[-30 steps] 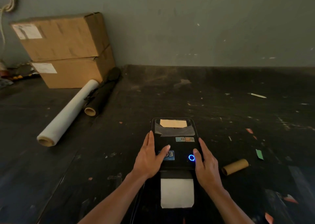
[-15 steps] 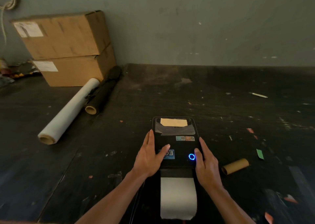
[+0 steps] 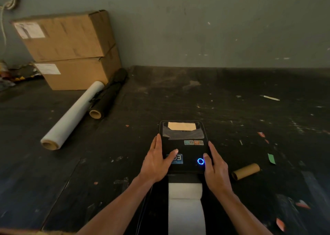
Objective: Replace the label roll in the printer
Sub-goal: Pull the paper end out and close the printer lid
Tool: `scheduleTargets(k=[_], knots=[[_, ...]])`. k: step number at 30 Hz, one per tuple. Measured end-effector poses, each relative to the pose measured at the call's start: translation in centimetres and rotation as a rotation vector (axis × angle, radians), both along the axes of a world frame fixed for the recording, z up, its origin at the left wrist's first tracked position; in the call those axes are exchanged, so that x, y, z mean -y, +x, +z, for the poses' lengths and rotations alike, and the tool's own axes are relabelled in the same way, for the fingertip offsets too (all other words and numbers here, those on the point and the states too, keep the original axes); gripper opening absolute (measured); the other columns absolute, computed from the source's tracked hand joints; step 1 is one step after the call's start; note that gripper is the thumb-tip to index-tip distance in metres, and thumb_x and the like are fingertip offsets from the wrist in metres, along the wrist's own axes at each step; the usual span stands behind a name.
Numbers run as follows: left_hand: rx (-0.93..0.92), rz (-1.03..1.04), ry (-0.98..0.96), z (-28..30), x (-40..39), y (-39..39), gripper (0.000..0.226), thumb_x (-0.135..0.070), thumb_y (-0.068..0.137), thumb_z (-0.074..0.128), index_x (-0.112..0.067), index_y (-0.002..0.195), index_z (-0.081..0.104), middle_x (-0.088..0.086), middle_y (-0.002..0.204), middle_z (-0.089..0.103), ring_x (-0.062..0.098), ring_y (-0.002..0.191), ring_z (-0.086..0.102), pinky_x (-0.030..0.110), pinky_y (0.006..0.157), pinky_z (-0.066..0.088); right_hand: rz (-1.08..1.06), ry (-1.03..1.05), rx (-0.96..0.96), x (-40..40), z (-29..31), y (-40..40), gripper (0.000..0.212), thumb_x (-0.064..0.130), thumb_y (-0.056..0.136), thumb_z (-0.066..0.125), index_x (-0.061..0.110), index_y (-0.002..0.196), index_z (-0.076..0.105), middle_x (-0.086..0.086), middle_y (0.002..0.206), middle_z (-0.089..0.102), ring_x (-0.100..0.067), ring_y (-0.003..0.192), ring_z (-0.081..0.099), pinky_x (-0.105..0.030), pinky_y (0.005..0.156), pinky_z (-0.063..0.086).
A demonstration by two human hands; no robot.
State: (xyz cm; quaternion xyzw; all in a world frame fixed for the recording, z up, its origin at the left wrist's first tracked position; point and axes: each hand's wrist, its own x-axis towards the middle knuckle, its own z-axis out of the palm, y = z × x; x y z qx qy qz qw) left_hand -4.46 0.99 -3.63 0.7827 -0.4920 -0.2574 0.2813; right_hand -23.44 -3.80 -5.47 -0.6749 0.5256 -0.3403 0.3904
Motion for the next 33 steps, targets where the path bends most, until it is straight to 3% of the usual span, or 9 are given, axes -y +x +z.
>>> scheduleTargets(k=[4, 9, 13, 16, 21, 28, 33], knots=[[-0.004, 0.005, 0.004, -0.18, 0.10, 0.10, 0.095, -0.061, 0.084, 0.053, -0.025, 0.151, -0.004, 0.000, 0.161, 0.009, 0.023, 0.142, 0.025, 0.044, 0.110, 0.030, 0.002, -0.023, -0.006, 0.01, -0.03, 0.02, 0.055, 0.029, 0.098, 0.043, 0.021, 0.149, 0.024, -0.018, 0.134, 0.055, -0.020, 0.110, 0.051, -0.055, 0.102, 0.043], [-0.014, -0.015, -0.017, -0.28, 0.07, 0.27, 0.094, -0.061, 0.084, 0.053, -0.027, 0.151, -0.004, -0.001, 0.160, 0.009, 0.023, 0.141, 0.026, 0.044, 0.110, 0.032, -0.005, -0.033, -0.009, -0.07, -0.12, 0.06, 0.055, 0.027, 0.098, 0.044, 0.021, 0.149, 0.024, -0.019, 0.131, 0.056, -0.013, 0.104, 0.044, -0.054, 0.101, 0.044], [-0.017, -0.014, -0.024, -0.31, 0.12, 0.32, 0.094, -0.060, 0.084, 0.054, -0.028, 0.151, -0.003, -0.001, 0.160, 0.011, 0.022, 0.140, 0.027, 0.043, 0.108, 0.034, -0.017, -0.042, -0.021, -0.03, -0.10, 0.12, 0.055, 0.028, 0.098, 0.044, 0.022, 0.149, 0.024, -0.016, 0.132, 0.056, -0.023, 0.110, 0.055, -0.054, 0.100, 0.045], [-0.023, -0.013, -0.021, -0.30, 0.18, 0.28, 0.094, -0.059, 0.084, 0.055, -0.028, 0.151, -0.003, -0.001, 0.160, 0.009, 0.022, 0.141, 0.027, 0.044, 0.108, 0.034, -0.013, -0.035, -0.015, 0.00, -0.16, 0.10, 0.055, 0.028, 0.098, 0.044, 0.022, 0.149, 0.024, -0.017, 0.132, 0.056, -0.013, 0.105, 0.045, -0.053, 0.100, 0.045], [-0.024, -0.016, -0.027, -0.37, 0.12, 0.28, 0.094, -0.059, 0.084, 0.054, -0.027, 0.151, -0.003, 0.000, 0.160, 0.009, 0.023, 0.141, 0.026, 0.045, 0.109, 0.033, -0.014, -0.042, -0.009, 0.00, -0.19, 0.11, 0.054, 0.027, 0.098, 0.044, 0.021, 0.149, 0.025, -0.016, 0.133, 0.055, -0.017, 0.108, 0.050, -0.053, 0.101, 0.044], [-0.024, -0.013, -0.028, -0.46, 0.17, 0.31, 0.095, -0.060, 0.084, 0.055, -0.027, 0.151, -0.003, -0.001, 0.160, 0.010, 0.022, 0.141, 0.027, 0.045, 0.109, 0.033, -0.012, -0.043, -0.011, 0.09, -0.39, 0.02, 0.054, 0.026, 0.098, 0.044, 0.021, 0.149, 0.025, -0.019, 0.131, 0.056, -0.013, 0.105, 0.043, -0.055, 0.100, 0.044], [-0.026, -0.002, -0.015, -0.55, 0.23, 0.34, 0.095, -0.060, 0.083, 0.056, -0.028, 0.151, -0.003, 0.000, 0.160, 0.009, 0.023, 0.142, 0.025, 0.046, 0.109, 0.033, -0.016, -0.054, -0.040, 0.08, -0.51, 0.02, 0.054, 0.026, 0.098, 0.044, 0.021, 0.149, 0.025, -0.015, 0.134, 0.056, -0.029, 0.113, 0.056, -0.053, 0.101, 0.045]])
